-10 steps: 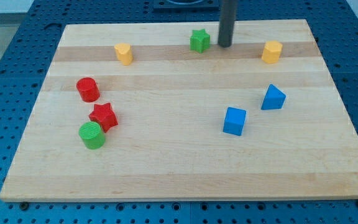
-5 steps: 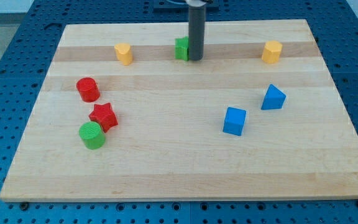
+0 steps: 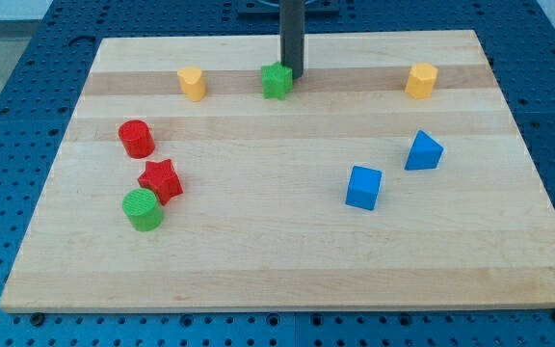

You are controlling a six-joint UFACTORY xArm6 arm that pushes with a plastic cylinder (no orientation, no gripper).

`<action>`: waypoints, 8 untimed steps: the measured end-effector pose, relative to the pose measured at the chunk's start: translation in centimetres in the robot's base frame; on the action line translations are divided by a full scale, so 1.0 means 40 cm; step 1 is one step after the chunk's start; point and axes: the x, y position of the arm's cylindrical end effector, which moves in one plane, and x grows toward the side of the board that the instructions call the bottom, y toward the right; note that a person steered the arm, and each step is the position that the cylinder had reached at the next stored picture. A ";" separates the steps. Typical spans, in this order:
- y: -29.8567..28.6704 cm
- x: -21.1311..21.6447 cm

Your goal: Slide the green star closer to the red circle

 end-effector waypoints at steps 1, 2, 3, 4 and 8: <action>-0.014 0.124; -0.043 0.206; -0.005 0.190; 0.079 0.091; -0.120 0.140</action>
